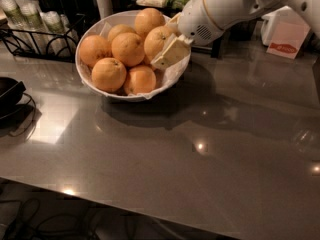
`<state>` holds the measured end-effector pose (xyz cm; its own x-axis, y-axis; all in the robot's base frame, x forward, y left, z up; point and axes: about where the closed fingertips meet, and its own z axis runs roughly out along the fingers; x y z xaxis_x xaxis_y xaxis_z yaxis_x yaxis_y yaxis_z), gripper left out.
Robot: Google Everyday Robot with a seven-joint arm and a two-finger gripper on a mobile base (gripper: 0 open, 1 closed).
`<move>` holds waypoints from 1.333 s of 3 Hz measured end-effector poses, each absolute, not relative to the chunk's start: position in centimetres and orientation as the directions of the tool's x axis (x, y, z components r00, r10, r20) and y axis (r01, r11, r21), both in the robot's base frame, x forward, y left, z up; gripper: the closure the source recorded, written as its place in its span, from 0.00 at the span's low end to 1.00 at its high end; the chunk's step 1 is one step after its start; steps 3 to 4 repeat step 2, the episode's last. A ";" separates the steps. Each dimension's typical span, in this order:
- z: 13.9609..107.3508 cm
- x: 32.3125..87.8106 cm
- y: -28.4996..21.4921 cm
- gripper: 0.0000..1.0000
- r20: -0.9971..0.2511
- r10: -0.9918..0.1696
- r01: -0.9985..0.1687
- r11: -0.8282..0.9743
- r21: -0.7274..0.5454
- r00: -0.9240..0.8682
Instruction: Pick orange from white bowl
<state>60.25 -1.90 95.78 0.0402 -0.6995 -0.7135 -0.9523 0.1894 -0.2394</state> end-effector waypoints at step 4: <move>98.3 58.5 -2.0 1.00 -0.762 -0.640 -0.955 0.151 -0.255 0.102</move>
Offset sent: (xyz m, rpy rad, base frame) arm -0.0142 -0.0026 0.0208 0.0592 -0.0252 0.0461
